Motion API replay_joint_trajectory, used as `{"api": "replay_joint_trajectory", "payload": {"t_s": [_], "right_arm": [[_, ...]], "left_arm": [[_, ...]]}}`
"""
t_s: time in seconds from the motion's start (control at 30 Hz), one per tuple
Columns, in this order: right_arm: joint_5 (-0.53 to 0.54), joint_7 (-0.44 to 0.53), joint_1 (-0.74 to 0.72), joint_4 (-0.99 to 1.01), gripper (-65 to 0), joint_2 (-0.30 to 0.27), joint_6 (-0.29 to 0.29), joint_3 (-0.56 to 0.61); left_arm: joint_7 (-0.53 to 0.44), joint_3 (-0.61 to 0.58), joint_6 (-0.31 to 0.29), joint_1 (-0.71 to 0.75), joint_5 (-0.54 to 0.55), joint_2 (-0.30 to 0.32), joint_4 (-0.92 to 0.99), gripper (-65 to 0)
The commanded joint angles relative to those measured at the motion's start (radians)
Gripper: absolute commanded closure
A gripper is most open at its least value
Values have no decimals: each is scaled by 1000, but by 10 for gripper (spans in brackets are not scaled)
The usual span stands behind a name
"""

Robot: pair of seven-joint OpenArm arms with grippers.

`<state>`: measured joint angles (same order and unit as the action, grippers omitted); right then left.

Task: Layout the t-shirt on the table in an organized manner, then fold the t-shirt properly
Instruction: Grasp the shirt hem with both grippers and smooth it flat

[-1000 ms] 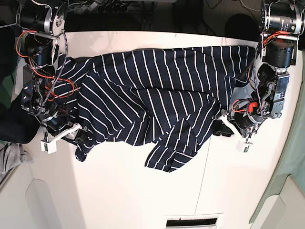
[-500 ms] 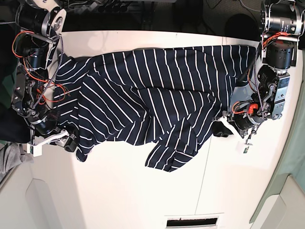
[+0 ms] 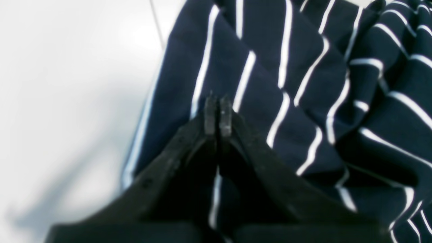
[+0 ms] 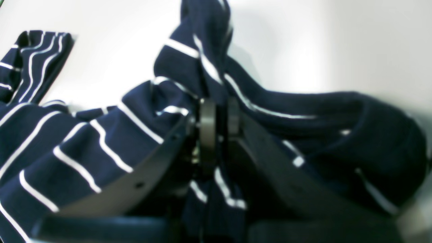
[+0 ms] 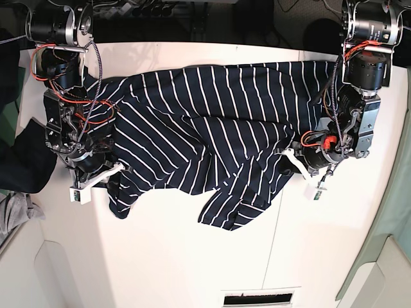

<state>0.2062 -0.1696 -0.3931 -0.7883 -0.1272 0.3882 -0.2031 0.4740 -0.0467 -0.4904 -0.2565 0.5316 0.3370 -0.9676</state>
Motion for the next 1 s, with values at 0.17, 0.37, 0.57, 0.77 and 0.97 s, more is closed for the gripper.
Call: {"api": "replay_joint_trajectory", "payload": {"t_s": [0.17,0.37,0.57,0.77,0.97], "right_arm": [[-34,1,-5,-143,0,-8,77,-104],[36,-71,40,-238,0,-8,145,-227],[85,-73,108,-260,0,-8,148,-242],[96,-70,148,-260,0,-8,151,-242],[137,-70,152,-260,0,-8,163,-242]], "left_arm": [[-7,10,8,-31,75,137,-28,0],[2,10,-91,-23,82,179,-28,0],[4,10,-156,-23,167,171,-28,-81],[-36,10,-122,-23,56,121,-28,-324],[-33,10,-81,-21,-22,55,-26,-322]]}}
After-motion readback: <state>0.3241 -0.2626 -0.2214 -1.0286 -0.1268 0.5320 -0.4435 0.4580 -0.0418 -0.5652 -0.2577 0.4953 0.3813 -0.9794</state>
